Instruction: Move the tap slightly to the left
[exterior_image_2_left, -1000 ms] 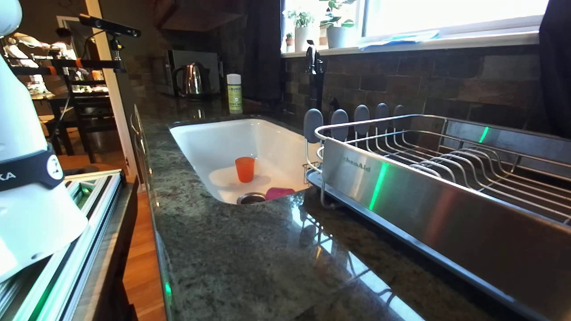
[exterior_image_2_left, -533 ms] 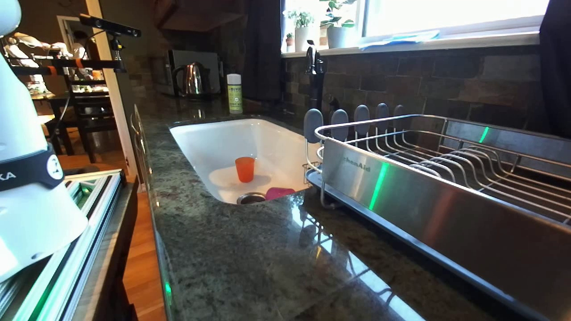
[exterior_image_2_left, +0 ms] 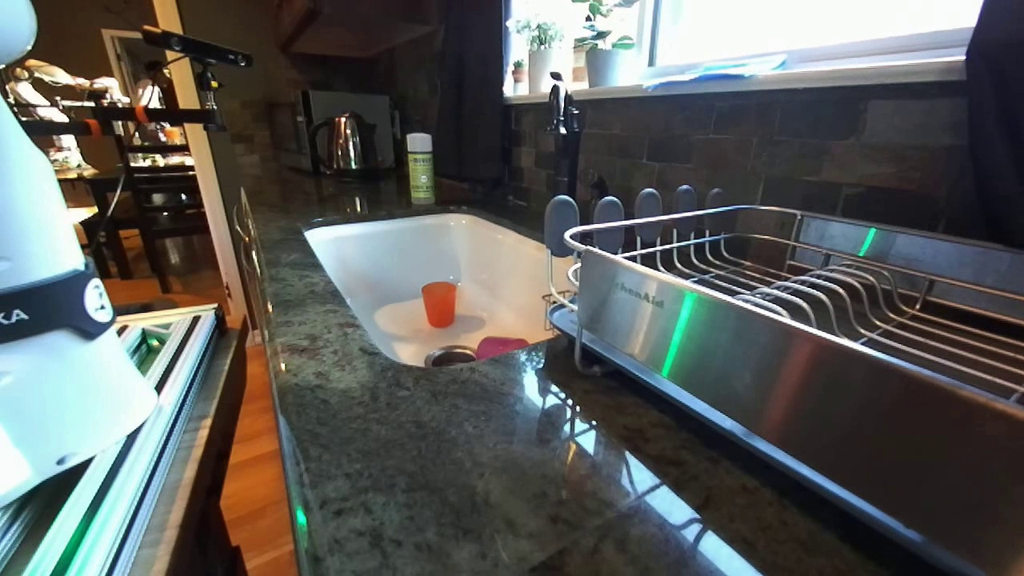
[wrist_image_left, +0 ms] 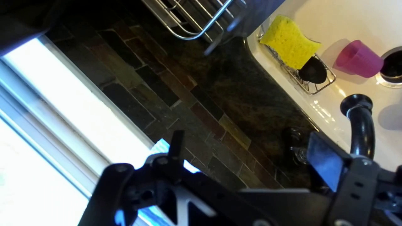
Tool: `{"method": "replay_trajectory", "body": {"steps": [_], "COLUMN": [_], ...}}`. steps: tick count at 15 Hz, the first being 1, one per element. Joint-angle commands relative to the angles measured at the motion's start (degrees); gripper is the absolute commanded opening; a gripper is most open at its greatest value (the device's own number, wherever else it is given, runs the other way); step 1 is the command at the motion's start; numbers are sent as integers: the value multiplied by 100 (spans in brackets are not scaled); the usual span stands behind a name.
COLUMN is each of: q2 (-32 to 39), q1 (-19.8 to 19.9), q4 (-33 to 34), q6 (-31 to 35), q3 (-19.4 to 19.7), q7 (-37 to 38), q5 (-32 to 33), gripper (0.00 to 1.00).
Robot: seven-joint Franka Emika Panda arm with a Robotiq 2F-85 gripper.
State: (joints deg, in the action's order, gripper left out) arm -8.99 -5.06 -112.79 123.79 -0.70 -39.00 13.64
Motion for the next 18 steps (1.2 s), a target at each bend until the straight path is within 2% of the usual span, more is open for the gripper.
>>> {"method": "replay_trajectory", "body": {"steps": [1, 3, 5, 11, 13, 15, 18], "q2": [4, 4, -39, -599, -645, -555, -407], "q1": [34, 33, 32, -381, -480, -495, -458], "q4": [13, 13, -177, -1128, -1384, -1647, -1969], "q6": [-12, -12, 32, 127, 574, 1169, 1710], "q3": [-34, -34, -60, -257, -311, -304, -234], "q7": [-4, -4, 348, 677, 868, 966, 892], "q5": [-7, -7, -95, -1725, -2016, -1976, -1810], "gripper": [100, 100, 100, 100, 100, 100, 100]}}
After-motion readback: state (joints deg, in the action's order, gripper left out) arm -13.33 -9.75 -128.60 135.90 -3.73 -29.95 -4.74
